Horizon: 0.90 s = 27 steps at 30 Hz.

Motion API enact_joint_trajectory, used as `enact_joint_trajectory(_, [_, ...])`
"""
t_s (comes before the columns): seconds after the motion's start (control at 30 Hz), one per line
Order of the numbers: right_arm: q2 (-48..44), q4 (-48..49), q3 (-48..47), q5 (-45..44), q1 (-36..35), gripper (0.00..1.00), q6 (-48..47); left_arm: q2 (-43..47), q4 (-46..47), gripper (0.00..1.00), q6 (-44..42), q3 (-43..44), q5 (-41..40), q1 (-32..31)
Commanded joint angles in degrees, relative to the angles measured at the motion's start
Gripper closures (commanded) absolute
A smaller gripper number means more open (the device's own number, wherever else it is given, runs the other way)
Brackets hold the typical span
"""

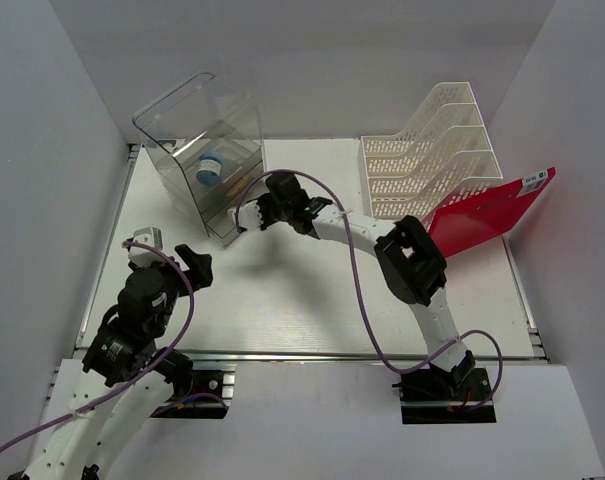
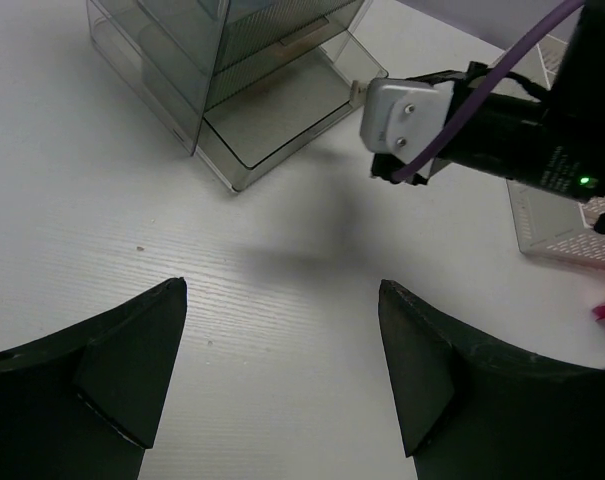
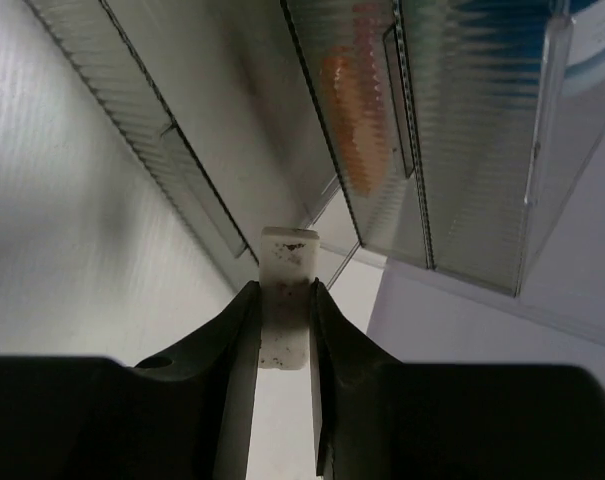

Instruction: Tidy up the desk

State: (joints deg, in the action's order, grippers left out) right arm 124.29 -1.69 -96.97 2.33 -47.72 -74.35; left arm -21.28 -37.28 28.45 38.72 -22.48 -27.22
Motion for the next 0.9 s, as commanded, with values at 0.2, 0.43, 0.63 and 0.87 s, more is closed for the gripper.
enact_joint_trajectory(0.2, [8.2, 12.1, -8.8, -3.8, -1.2, 1.00, -4.0, 1.7, 1.0, 0.13, -0.1, -0.6, 0.0, -0.2])
enact_joint_trajectory(0.43, [9.3, 12.3, -9.3, -3.7, -1.6, 0.84, -3.1, 1.7, 1.0, 0.13, -0.1, -0.7, 0.0, -0.2])
enact_joint_trajectory(0.63, [7.0, 8.3, -8.3, -2.9, -1.8, 0.49, -0.4, 1.9, 0.7, 0.13, 0.3, -0.6, -1.1, 0.3])
enact_joint_trajectory(0.87, [4.9, 7.5, -8.0, -3.5, -1.7, 0.56, 1.9, 1.2, 0.5, 0.15, 0.3, -0.4, -1.3, 0.3])
